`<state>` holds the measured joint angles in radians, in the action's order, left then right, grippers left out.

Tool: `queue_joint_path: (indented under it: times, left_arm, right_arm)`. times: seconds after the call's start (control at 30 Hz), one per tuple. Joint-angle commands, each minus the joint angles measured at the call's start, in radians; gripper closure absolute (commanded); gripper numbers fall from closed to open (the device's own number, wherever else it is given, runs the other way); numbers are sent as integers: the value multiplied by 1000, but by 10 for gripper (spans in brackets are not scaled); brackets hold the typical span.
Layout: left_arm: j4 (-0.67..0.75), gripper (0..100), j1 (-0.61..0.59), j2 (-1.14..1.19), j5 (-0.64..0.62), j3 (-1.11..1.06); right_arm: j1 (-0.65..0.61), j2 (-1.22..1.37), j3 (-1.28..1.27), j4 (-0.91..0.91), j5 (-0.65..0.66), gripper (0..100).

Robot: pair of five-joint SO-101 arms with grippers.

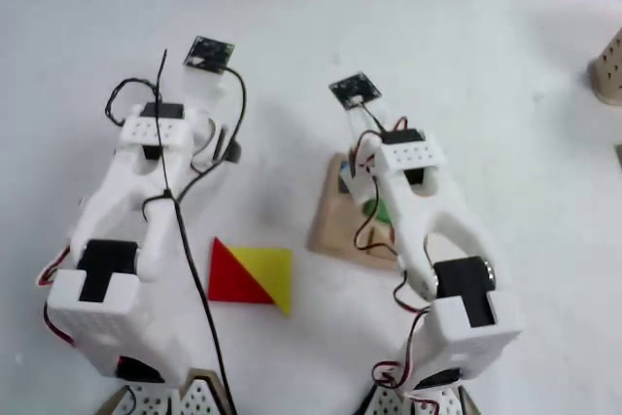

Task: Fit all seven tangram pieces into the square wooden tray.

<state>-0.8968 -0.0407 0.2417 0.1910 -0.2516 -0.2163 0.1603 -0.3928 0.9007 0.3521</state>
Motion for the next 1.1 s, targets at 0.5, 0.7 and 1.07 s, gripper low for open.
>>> queue_joint_path:
  times: [0.5,0.7,1.07]
  left_arm:
    - [34,752,-13,-61,-2,0]
    - [34,752,-13,-61,-2,0]
    - [28,752,-13,-61,-2,0]
  right_arm:
    - [-1,-62,60,114,9,979]
    - [19,-65,-14,-2,9,979]
    - [68,101,152,-56,9,979]
